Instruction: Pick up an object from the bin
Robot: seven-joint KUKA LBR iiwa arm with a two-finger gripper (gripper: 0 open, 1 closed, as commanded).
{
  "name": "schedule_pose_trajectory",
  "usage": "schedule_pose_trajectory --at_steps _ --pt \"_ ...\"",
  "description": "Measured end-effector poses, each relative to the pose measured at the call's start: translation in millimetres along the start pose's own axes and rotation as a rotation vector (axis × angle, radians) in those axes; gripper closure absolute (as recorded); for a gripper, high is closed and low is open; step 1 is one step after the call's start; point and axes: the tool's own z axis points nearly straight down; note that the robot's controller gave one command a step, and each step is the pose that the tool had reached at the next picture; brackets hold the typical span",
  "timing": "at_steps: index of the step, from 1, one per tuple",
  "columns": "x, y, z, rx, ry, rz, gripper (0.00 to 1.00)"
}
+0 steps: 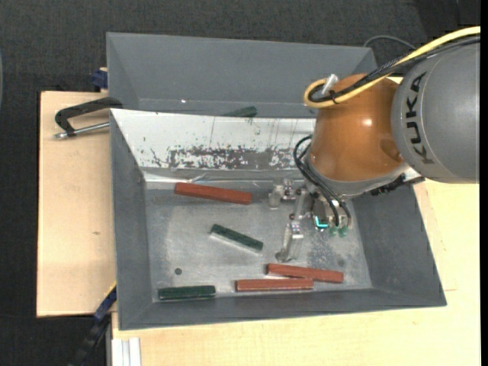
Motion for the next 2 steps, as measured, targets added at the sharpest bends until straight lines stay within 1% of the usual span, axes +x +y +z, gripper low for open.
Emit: schedule_pose_trajectory --at_steps 1,2 --pt "-1.8 -0.2 -3.7 -0.001 -0.008 0.001 0.00" --pt "-4.5 1.8 48.9 -0.001 -0.014 0.052 0.00"
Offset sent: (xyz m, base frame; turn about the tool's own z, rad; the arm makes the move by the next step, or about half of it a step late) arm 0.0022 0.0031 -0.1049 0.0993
